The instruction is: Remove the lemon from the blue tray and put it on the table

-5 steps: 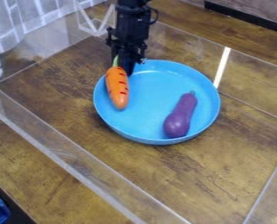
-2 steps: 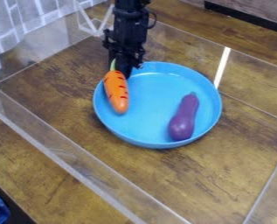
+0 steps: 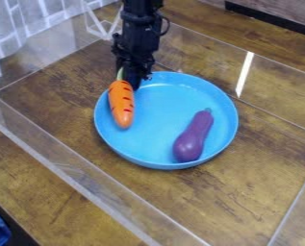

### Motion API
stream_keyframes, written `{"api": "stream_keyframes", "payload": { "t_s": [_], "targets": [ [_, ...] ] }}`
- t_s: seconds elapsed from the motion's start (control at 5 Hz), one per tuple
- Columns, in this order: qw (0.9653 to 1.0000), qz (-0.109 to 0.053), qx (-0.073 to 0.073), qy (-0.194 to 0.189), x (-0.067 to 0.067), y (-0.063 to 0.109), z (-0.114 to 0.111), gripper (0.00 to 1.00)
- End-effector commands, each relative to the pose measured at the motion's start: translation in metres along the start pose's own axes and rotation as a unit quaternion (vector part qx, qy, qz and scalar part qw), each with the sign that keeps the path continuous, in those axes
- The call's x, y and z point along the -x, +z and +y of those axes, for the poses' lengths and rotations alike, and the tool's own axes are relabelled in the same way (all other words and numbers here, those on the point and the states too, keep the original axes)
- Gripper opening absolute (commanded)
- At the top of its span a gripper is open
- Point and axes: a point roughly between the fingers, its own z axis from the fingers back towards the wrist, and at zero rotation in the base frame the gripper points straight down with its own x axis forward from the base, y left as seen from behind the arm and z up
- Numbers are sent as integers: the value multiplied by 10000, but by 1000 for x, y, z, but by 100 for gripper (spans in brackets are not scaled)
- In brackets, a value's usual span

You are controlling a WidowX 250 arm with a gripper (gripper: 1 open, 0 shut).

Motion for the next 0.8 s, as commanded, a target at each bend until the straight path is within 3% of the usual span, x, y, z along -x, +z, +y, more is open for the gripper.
{"api": "stream_keyframes", "payload": {
  "t_s": [0.0,0.4,0.6],
  "targets": [
    [9996,246,-13,-116,11,-12,-7,0],
    [9988,348,-123,-330,40,-9,22,0],
    [9988,414,-151,-192,45,-12,18,0]
  ]
}}
